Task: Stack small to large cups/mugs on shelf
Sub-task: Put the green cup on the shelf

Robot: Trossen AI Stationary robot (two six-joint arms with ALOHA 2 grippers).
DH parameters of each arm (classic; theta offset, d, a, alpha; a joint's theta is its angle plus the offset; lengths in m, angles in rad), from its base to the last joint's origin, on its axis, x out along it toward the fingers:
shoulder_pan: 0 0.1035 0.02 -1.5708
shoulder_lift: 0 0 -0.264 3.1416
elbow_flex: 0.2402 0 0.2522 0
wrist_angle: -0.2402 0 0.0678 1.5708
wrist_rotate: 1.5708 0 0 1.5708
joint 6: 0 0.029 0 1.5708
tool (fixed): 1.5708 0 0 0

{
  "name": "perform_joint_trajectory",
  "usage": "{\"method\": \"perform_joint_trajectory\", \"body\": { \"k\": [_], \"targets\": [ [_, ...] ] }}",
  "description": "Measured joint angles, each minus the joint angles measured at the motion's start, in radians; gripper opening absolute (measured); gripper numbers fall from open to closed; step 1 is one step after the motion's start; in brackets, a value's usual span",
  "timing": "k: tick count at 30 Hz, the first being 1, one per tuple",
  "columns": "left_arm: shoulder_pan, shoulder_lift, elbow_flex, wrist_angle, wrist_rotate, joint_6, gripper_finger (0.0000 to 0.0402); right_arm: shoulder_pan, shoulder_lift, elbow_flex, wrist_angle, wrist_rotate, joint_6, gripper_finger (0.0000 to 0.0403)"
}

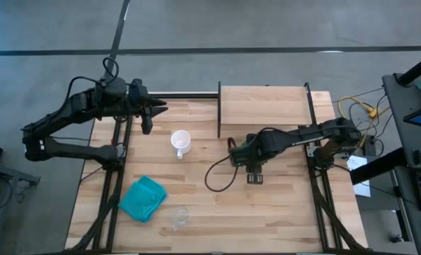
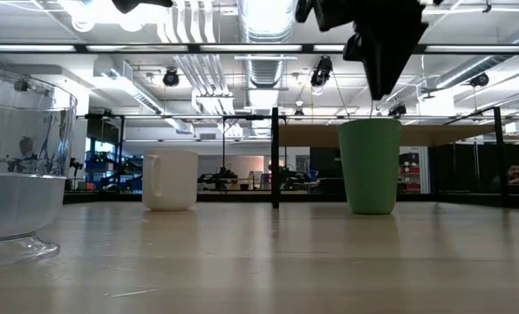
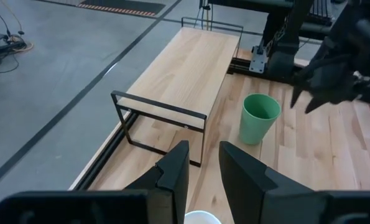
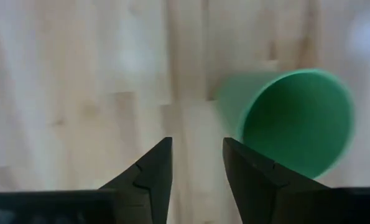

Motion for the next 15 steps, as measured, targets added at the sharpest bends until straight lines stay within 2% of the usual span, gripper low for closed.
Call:
{"method": "perform_joint_trajectory", "body": {
  "k": [3,11,15],
  "targets": [
    [0.000,-0.012,0.000,0.001,0.000,-0.007,0.0075,-0.007,0.011,0.000,-0.002,0.065,-0.027,0.0130],
    [0.000,-0.039,0.000,-0.001,0.000,-0.011,0.0075,-0.073,-0.004,-0.001,-0.012,0.066,-0.054,0.0128],
    [0.000,-0.045,-0.001,-0.005,0.000,-0.011,0.0075,-0.124,-0.007,-0.001,-0.006,-0.061,-0.060,0.0128]
  ]
}}
